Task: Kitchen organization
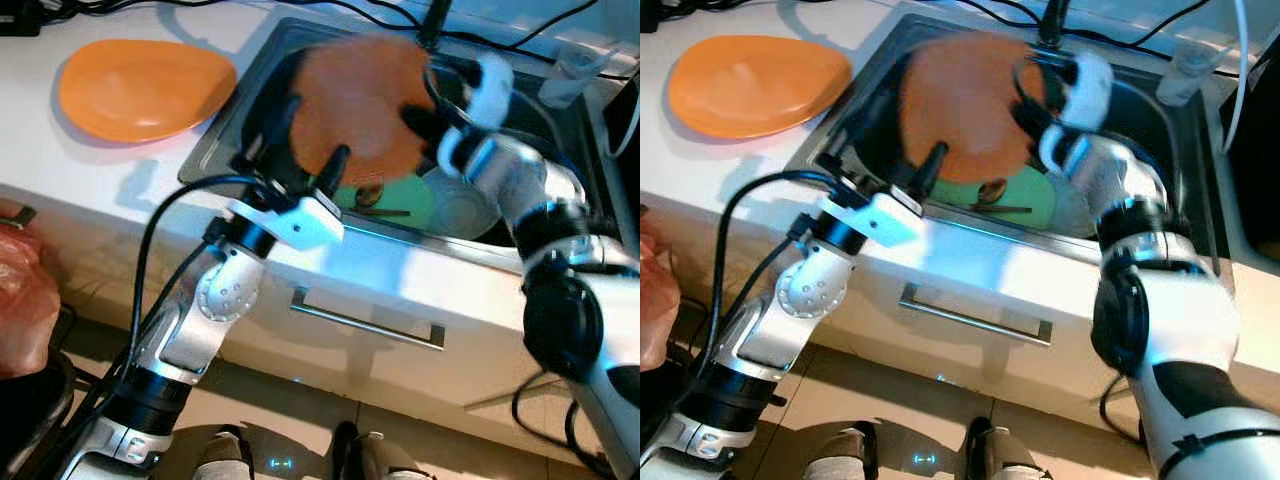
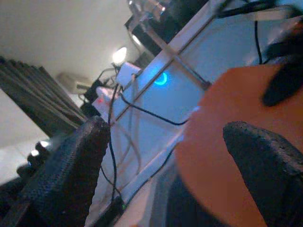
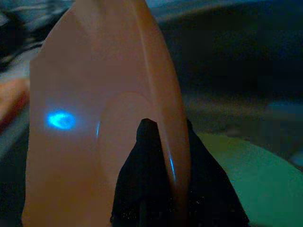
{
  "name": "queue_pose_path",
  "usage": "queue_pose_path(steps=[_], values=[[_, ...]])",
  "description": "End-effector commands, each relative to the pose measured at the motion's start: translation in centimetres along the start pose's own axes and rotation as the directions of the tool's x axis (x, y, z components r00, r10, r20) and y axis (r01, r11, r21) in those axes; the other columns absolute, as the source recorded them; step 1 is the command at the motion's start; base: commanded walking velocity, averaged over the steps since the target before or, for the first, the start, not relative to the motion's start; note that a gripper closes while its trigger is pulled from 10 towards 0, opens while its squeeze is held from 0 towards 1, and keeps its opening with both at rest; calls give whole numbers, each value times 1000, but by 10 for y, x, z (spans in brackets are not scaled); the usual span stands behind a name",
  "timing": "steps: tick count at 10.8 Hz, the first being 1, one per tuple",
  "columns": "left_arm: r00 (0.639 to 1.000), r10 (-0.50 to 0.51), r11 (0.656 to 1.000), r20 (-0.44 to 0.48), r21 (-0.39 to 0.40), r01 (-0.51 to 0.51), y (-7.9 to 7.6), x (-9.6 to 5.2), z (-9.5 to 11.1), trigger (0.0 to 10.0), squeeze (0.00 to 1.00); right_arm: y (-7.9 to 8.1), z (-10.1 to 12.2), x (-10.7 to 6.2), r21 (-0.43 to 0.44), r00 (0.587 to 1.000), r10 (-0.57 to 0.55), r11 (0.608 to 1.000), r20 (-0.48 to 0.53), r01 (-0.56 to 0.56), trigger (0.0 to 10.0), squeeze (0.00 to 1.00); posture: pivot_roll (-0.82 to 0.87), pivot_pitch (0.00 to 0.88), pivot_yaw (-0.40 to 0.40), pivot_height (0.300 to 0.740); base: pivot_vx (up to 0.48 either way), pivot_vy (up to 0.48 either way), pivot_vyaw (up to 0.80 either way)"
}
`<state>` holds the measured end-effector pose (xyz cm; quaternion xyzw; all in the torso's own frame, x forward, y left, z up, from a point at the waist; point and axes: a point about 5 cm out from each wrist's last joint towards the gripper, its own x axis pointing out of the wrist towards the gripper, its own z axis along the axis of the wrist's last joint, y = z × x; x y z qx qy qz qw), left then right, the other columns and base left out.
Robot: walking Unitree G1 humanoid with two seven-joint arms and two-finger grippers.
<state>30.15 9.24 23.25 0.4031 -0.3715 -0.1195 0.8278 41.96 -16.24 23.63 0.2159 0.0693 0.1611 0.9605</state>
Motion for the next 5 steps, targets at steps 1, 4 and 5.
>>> queue_pose_path(steps=[1, 4, 5], values=[[1000, 0, 1000, -19, -25, -1, 1, -2, 1, 10000, 1000, -12, 11, -6, 16, 995, -56, 998, 77, 55, 0, 0, 32, 225, -90, 740, 0, 0, 0], [992, 9, 991, -128, -131, -26, -2, -4, -7, 10000, 1000, -33, 4, -15, -43, 975, -196, 979, 109, 202, 0, 0, 33, 230, -85, 740, 0, 0, 0], [980, -7, 975, -199, -220, -38, -5, -4, -12, 10000, 1000, -38, 5, -18, -37, 961, -243, 968, 129, 250, 0, 0, 30, 231, -82, 740, 0, 0, 0]])
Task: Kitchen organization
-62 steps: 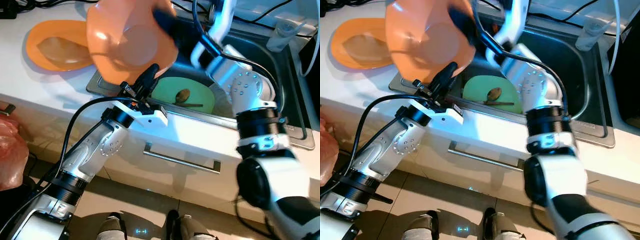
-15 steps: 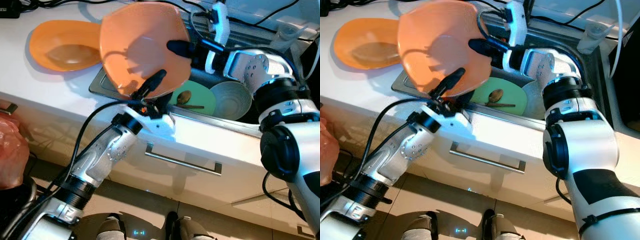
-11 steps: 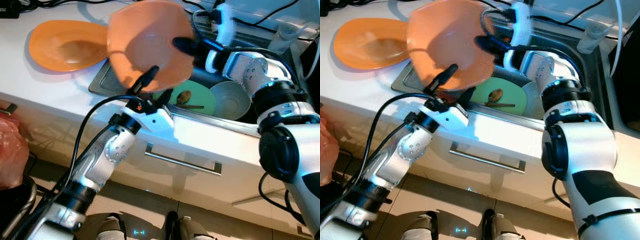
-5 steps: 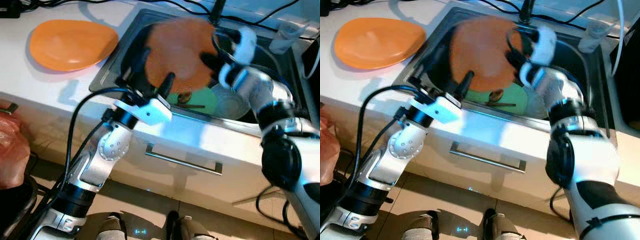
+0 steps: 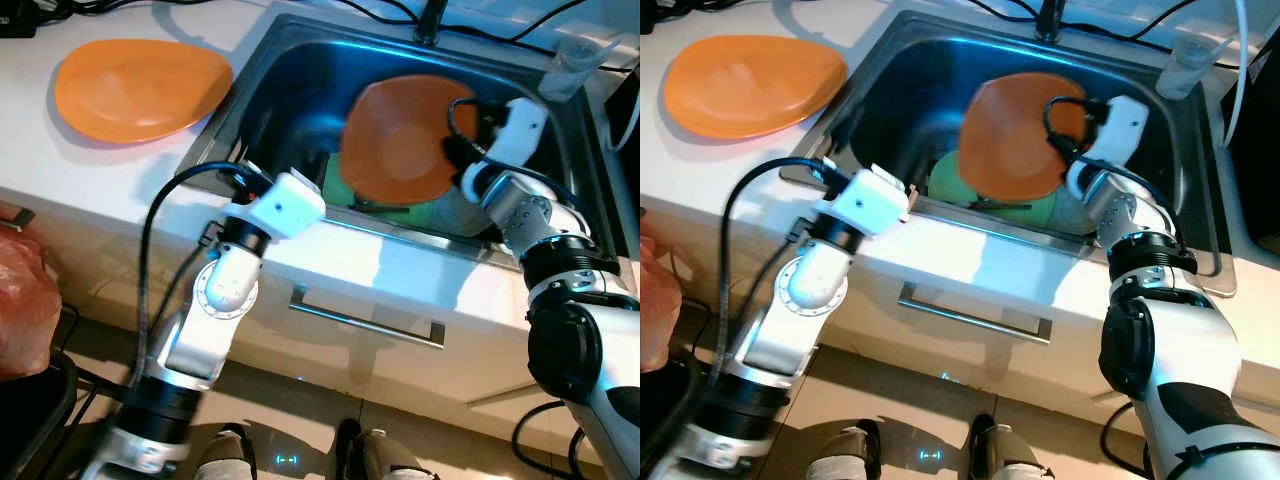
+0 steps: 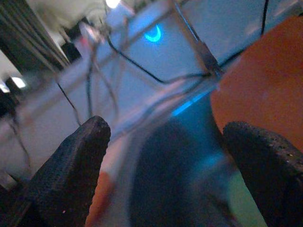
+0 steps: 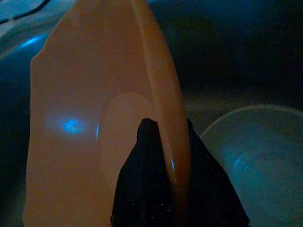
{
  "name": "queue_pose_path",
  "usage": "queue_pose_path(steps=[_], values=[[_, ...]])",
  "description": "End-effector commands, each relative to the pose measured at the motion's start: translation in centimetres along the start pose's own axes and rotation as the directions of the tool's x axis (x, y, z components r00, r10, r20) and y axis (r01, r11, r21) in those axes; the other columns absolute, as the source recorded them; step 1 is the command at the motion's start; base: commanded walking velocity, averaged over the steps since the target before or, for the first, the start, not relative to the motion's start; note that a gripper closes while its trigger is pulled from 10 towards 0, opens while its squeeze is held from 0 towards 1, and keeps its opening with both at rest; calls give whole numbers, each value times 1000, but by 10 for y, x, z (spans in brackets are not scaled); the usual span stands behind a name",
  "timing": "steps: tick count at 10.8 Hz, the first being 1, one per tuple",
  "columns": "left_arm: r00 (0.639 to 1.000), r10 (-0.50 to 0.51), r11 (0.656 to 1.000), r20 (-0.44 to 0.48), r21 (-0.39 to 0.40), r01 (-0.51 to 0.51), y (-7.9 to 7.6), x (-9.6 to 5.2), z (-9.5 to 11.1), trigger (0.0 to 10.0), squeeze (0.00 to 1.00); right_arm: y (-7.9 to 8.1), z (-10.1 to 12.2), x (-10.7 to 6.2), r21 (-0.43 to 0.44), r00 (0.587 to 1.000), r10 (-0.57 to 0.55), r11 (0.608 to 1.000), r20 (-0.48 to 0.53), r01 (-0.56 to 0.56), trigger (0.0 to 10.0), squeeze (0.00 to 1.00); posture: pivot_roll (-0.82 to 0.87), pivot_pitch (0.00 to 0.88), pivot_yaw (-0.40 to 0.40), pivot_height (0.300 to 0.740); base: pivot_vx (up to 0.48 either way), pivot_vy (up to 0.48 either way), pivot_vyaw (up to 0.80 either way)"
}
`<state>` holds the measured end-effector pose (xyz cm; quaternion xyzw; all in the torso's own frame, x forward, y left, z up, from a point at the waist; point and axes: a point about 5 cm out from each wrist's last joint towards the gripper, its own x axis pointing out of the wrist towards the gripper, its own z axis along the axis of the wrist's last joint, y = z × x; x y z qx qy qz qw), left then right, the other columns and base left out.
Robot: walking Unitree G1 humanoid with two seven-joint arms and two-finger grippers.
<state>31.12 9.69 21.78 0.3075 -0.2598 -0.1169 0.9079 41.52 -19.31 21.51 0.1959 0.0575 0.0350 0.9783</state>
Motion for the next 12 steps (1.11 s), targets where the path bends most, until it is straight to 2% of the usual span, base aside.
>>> queue_pose_path(steps=[1, 3, 5, 7, 8, 9, 10, 12], values=[[999, -29, 998, -20, -47, 28, -1, 0, 0, 10000, 1000, -8, 14, -3, 2, 997, -30, 1000, 71, 30, 0, 0, 30, 229, -81, 740, 0, 0, 0], [985, -146, 966, -95, -228, 121, -9, 4, -5, 10000, 1000, -13, 8, -5, 7, 995, -68, 998, 71, 67, 0, 0, 31, 224, -73, 740, 0, 0, 0], [976, -203, 947, -84, -271, 174, -14, 11, 4, 10000, 1000, -20, 6, -7, 37, 990, -100, 995, 94, 97, 0, 0, 32, 223, -73, 740, 0, 0, 0], [964, -252, 928, -89, -304, 215, -16, 13, 9, 10000, 1000, -29, 4, -8, 36, 983, -153, 988, 102, 150, 0, 0, 51, 219, -73, 740, 0, 0, 0], [955, -280, 921, -96, -309, 239, -16, 11, 9, 10000, 1000, -26, 2, -6, 37, 985, -148, 989, 94, 145, 2706, 0, 64, 222, -74, 740, 0, 0, 0], [952, -290, 919, -99, -305, 249, -15, 10, 9, 10000, 1000, -17, 4, -3, 31, 990, -104, 994, 90, 102, 4706, 0, 77, 222, -74, 740, 0, 0, 0], [949, -297, 920, -106, -297, 255, -13, 8, 8, 10000, 1000, -1, 6, 1, -9, 997, -25, 1000, 78, 26, 9765, 0, 87, 223, -73, 740, 0, 0, 0], [939, -320, 918, -122, -283, 277, -10, 5, 8, 10000, 1000, 21, 7, 6, -113, 997, 54, 992, 52, -48, 10000, 0, 109, 229, -71, 740, 0, 0, 0]])
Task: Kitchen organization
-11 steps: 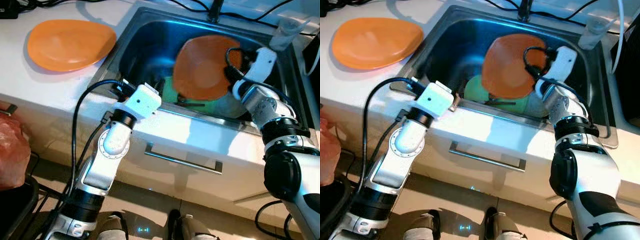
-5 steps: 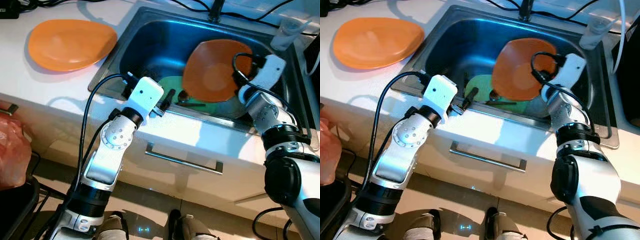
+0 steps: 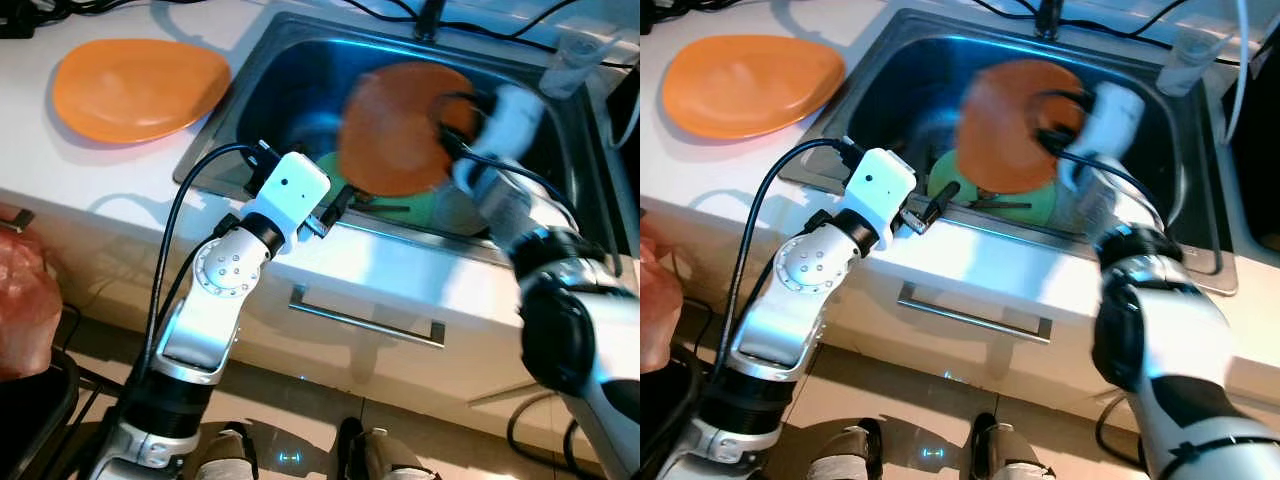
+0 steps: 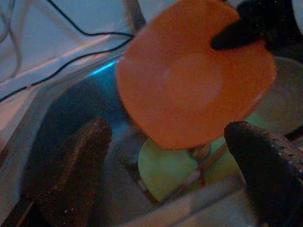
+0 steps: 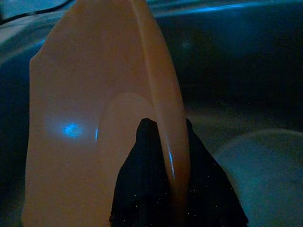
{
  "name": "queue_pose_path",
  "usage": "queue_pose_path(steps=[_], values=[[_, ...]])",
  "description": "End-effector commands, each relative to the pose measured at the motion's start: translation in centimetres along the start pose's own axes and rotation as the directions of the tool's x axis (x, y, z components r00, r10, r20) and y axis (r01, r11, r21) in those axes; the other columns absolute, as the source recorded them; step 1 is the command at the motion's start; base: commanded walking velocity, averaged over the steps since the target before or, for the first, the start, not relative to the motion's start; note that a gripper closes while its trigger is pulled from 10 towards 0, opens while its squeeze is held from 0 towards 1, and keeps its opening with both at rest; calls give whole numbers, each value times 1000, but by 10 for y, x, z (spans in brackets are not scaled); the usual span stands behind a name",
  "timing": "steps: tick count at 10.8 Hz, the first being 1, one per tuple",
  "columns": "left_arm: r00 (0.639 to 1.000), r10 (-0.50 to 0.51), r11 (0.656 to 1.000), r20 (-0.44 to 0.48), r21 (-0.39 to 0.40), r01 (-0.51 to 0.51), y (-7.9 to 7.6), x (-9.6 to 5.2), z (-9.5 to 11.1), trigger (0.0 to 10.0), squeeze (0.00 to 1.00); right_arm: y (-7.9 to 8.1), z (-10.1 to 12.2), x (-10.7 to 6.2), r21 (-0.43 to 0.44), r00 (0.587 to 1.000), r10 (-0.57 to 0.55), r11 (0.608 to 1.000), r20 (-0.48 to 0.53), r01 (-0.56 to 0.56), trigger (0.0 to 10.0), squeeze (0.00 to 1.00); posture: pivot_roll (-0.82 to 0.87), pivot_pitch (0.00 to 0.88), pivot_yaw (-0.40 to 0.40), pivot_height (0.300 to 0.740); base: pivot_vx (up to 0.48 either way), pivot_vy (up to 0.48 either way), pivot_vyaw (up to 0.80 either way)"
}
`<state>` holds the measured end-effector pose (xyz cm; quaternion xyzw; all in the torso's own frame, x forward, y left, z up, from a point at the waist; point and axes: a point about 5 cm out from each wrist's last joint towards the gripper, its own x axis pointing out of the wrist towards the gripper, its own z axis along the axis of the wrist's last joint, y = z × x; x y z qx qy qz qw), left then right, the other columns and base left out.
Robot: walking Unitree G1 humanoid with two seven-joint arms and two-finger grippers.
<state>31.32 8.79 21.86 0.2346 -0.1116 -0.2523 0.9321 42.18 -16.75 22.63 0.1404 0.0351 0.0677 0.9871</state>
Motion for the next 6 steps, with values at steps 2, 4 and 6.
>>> queue_pose_path(steps=[2, 4, 6], values=[[998, -57, 998, -10, 12, 58, -4, -7, 2, 10000, 1000, 11, 8, 3, -68, 999, 45, 997, 11, -44, 10000, 0, 148, 240, -65, 740, 0, 0, 0], [996, -82, 996, -28, 27, 83, -3, -15, 3, 10000, 1000, 22, 4, 6, -106, 997, 75, 991, -18, -77, 10000, 0, 173, 251, -59, 740, 0, 0, 0], [995, -89, 995, -43, 32, 90, -1, -20, 3, 10000, 1000, 22, 2, 6, -94, 999, 39, 995, -20, -40, 10000, 1000, 191, 256, -51, 740, 0, 0, 0]])
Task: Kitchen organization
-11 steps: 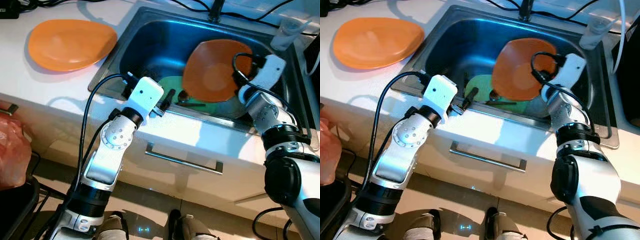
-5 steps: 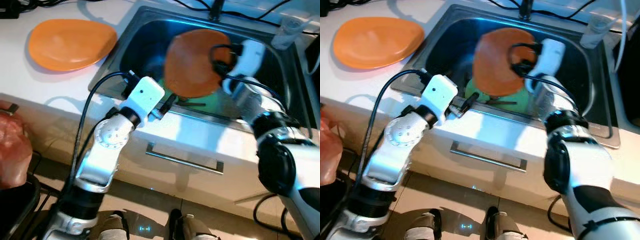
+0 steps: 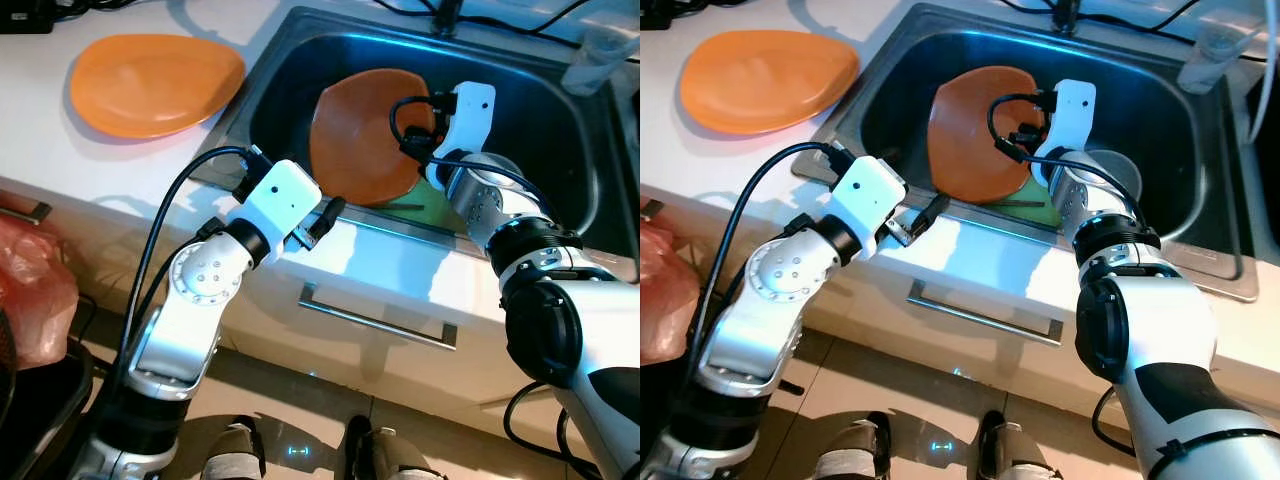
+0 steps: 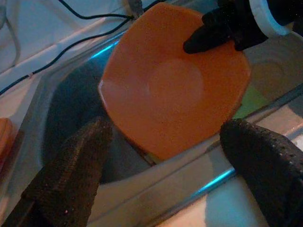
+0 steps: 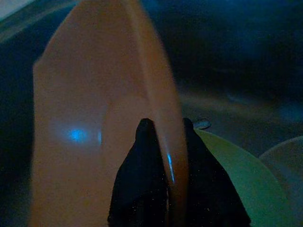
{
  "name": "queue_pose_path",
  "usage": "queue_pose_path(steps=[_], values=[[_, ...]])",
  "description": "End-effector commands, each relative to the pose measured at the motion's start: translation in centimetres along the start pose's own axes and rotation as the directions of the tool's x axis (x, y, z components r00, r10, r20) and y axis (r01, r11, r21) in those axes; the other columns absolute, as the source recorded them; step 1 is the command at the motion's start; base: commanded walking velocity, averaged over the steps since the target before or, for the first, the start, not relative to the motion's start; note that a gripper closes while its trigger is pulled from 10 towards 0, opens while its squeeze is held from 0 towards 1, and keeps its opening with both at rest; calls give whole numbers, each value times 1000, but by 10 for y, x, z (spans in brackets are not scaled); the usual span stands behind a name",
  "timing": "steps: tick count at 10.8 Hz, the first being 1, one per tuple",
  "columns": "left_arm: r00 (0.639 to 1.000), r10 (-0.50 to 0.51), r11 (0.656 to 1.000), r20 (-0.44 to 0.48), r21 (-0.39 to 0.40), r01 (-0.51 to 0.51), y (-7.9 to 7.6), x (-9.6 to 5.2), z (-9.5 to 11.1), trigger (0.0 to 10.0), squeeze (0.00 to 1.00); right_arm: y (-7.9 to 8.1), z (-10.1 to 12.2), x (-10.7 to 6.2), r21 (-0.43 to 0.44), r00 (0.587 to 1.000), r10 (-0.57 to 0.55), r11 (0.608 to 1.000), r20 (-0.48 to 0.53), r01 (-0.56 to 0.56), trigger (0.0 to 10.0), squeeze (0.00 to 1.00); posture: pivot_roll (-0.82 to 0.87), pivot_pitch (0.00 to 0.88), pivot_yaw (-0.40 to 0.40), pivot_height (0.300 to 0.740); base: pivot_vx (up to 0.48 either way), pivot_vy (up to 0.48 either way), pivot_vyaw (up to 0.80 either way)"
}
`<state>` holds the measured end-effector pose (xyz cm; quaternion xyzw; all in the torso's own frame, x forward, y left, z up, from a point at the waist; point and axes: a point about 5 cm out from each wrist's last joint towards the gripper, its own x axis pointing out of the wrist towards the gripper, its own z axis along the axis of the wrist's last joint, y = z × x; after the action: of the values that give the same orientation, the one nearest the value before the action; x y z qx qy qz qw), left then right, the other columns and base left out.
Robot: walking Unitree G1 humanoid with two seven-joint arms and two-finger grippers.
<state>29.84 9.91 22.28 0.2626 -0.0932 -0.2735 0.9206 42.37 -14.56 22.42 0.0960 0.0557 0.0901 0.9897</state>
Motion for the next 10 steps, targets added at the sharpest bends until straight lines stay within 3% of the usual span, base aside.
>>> queue_pose_path(steps=[1, 7, 8, 10], values=[[999, -32, 999, -12, -8, 32, -5, -3, 0, 10000, 1000, 0, 11, 1, -3, 999, -22, 1000, 41, 22, 10000, 1000, 197, 257, -48, 740, 0, 0, 0], [998, -61, 998, -24, -5, 61, -6, -4, 1, 10000, 1000, -15, 12, -3, 30, 994, -88, 996, 62, 87, 10000, 1000, 191, 255, -35, 740, 0, 0, 0], [999, -47, 999, -27, 5, 47, -5, -3, 1, 10000, 1000, -16, 15, -3, 47, 994, -89, 995, 70, 86, 10000, 1000, 193, 251, -39, 740, 0, 0, 0], [995, 73, 997, -65, 15, -73, 13, -3, -4, 10000, 1000, -11, 25, -2, 73, 994, -29, 997, 102, 22, 10000, 1000, 186, 245, -43, 740, 0, 0, 0]])
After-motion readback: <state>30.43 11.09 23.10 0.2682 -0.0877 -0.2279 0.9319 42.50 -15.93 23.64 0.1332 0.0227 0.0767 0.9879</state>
